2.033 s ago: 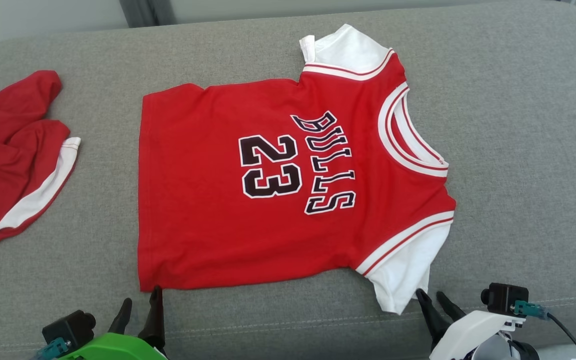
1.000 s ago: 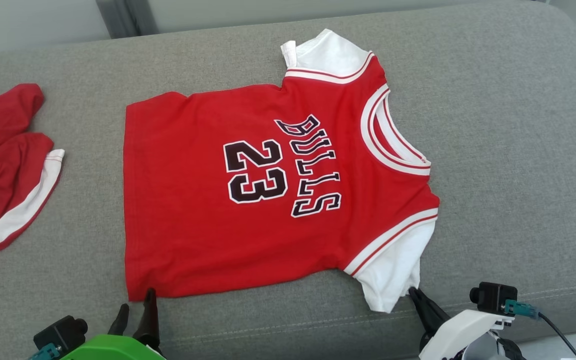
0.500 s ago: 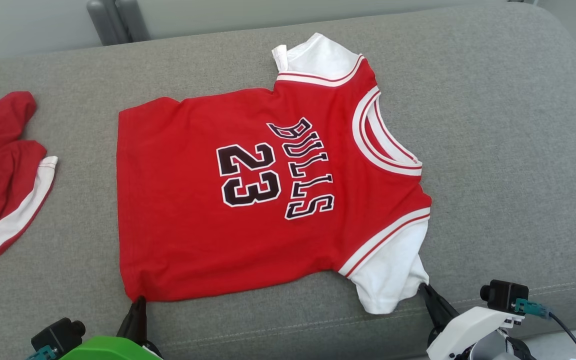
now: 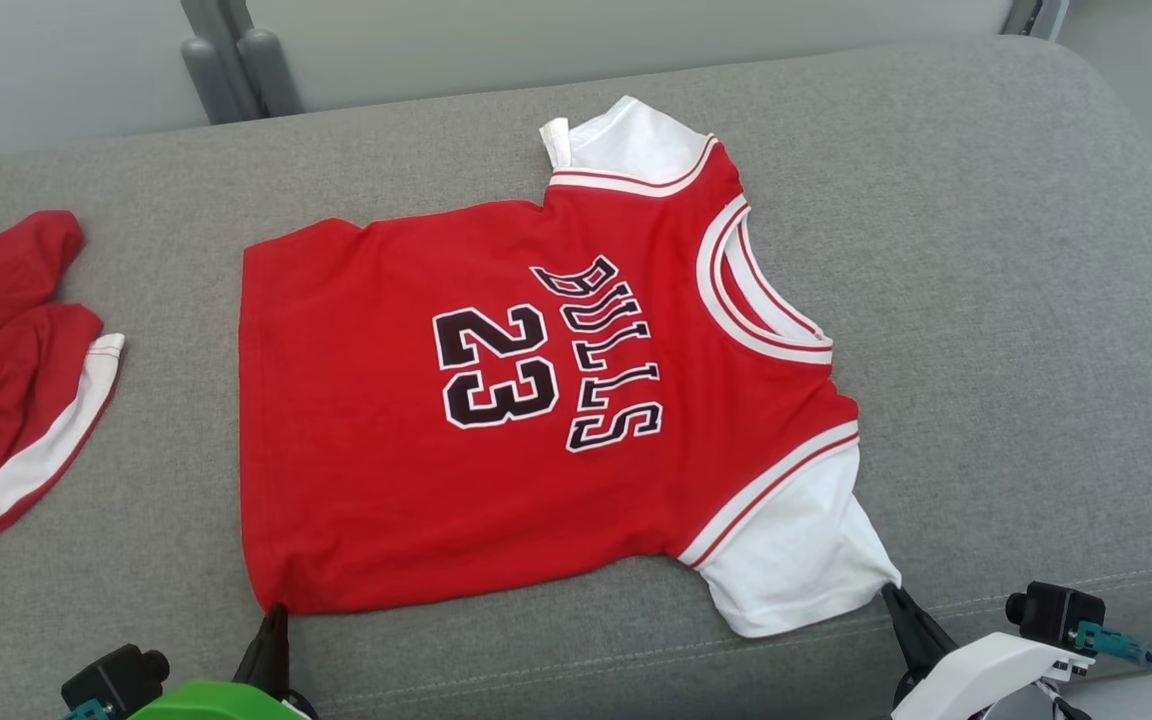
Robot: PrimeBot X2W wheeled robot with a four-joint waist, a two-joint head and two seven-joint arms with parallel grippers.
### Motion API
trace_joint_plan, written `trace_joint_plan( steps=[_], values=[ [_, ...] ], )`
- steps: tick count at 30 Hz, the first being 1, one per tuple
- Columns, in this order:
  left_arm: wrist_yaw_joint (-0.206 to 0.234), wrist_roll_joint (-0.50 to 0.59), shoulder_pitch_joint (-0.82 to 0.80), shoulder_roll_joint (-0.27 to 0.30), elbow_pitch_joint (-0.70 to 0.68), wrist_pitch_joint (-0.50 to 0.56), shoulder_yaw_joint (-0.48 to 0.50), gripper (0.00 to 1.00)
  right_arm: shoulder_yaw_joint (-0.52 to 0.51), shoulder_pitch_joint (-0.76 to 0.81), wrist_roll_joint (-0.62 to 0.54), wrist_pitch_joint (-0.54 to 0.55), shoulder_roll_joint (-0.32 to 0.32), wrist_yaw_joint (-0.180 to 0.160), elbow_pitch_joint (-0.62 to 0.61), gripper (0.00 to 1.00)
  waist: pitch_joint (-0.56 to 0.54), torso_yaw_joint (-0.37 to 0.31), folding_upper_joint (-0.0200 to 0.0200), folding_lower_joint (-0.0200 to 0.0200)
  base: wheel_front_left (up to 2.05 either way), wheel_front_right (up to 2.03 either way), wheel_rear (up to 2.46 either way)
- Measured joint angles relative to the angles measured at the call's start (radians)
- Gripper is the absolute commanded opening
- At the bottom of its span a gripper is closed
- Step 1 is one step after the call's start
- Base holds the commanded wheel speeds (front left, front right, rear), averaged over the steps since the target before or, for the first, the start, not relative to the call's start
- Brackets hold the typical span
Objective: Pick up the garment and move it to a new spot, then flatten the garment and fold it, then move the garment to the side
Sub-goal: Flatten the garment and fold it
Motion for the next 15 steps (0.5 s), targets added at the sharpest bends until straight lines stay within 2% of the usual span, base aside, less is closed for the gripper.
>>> trace_joint_plan(
  steps=[15],
  values=[
    [0.000,-0.007,0.038,0.038,0.009,0.001,0.028,0.00,-0.026,0.080,0.018,-0.010,-0.030,0.000,-0.034,0.00,-0.058,-0.002,0.0000,0.0000,0.00,0.00,0.00]
  ],
)
